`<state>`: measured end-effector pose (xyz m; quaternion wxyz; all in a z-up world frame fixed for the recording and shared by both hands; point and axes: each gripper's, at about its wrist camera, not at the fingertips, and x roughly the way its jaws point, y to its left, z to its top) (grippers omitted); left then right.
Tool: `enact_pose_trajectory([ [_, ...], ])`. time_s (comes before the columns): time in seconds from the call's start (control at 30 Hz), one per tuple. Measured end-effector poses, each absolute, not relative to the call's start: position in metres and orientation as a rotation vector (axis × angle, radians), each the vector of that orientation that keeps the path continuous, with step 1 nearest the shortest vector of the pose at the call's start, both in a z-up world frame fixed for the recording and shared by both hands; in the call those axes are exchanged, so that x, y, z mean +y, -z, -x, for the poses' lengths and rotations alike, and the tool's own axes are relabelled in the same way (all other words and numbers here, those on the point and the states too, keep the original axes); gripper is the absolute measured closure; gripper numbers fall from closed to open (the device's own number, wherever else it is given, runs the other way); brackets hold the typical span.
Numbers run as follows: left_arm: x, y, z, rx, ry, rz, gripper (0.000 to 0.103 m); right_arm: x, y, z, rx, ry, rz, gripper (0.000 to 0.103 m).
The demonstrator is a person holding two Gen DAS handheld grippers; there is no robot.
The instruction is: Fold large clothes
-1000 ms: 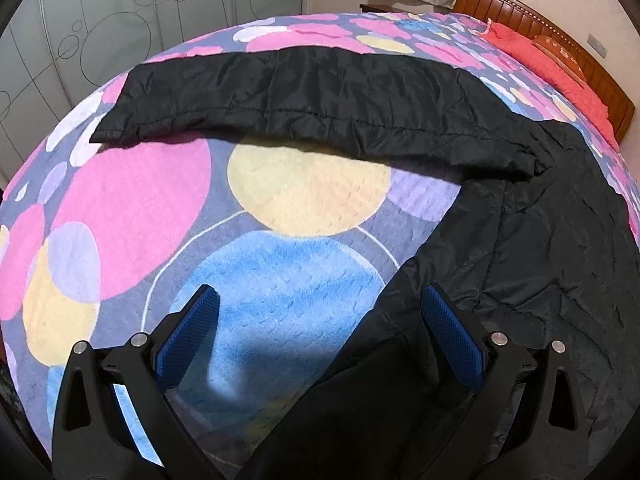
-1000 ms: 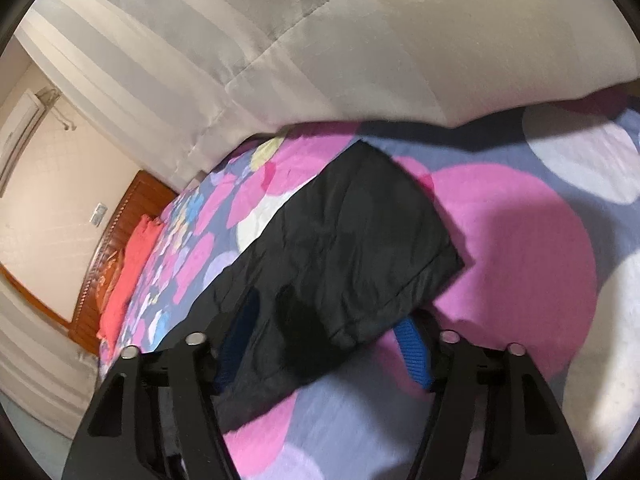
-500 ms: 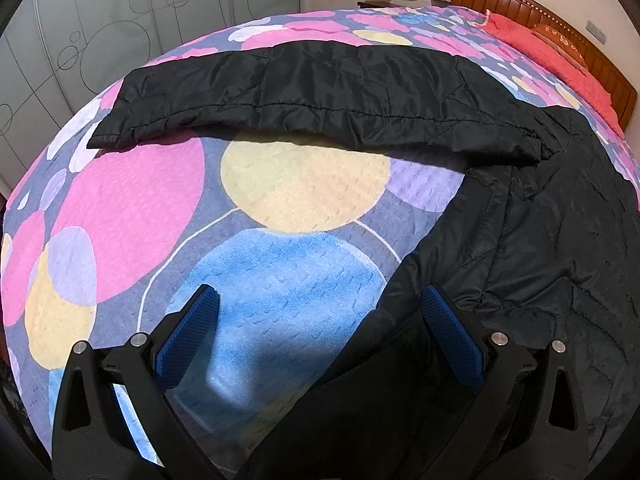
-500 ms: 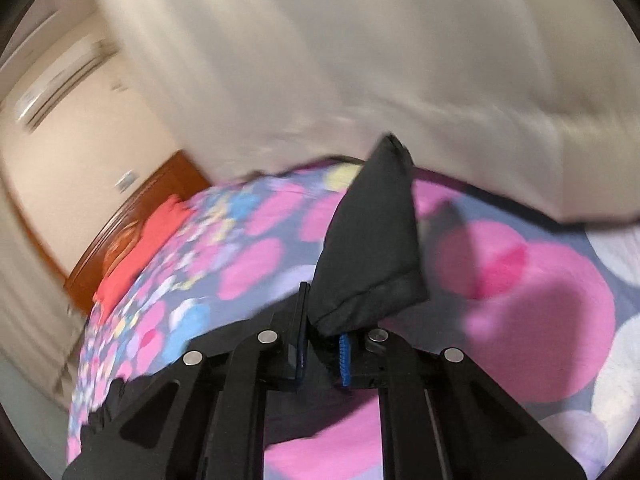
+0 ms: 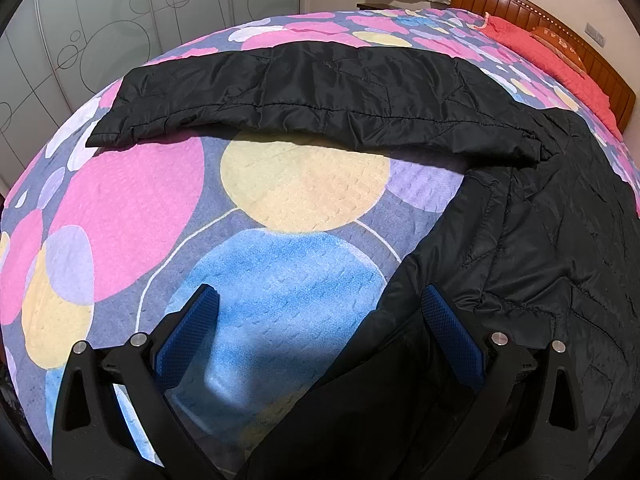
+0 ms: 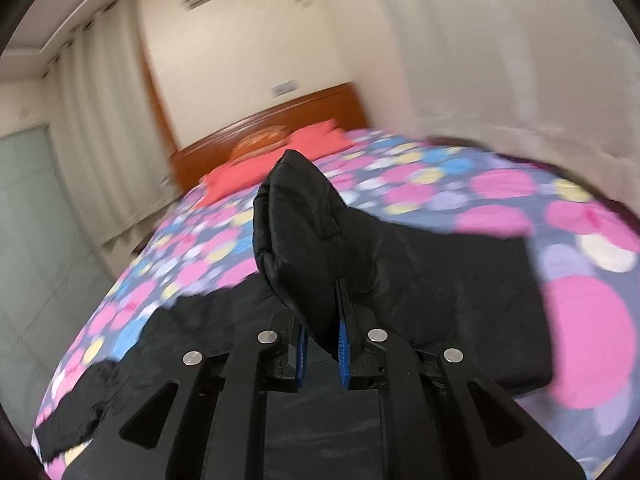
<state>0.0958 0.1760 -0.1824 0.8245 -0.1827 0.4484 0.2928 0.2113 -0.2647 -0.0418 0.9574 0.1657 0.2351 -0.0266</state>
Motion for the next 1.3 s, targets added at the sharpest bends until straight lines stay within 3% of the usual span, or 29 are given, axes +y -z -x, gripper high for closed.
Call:
enact_pose_trajectory([
  [0.6, 0.174, 0.182, -0.094, 0.947, -0.62, 0.392, 0.002, -0.05, 0.13, -0.274, 0.817, -0.254, -0.022, 0.09],
  [0.7, 0.175, 0.182, -0.094, 0.947, -0.62, 0.393, 0.002, -0.043, 0.144, -0.283, 0.893, -0.255, -0.003, 0.081],
  [0.77, 0.175, 0.182, -0.094, 0.947, -0.619, 0.393, 0.002, -0.041, 0.143, -0.28, 0.892, -0.308, -0.026, 0.053],
  [0.83, 0.175, 0.182, -0.094, 0.947, -0.619, 0.393, 0.002, -0.042, 0.136, -0.272, 0.894, -0.368, -0.062, 0.042],
  [1.03, 0.175, 0.182, -0.094, 0.947, -0.619, 0.393, 0.002, -0.092, 0.098, -0.241, 0.801, -0.363, -0.108, 0.042],
  [1.17, 0.175, 0.182, -0.094, 0.947, -0.62, 0.39, 0.002, -0.174, 0.083, -0.253, 0.756, -0.156, -0.14, 0.06],
  [1.3, 0.175, 0.182, -0.094, 0.948, -0.621, 0.389, 0.002, -0.261, 0.098, -0.283, 0.784, 0.096, -0.213, 0.064],
])
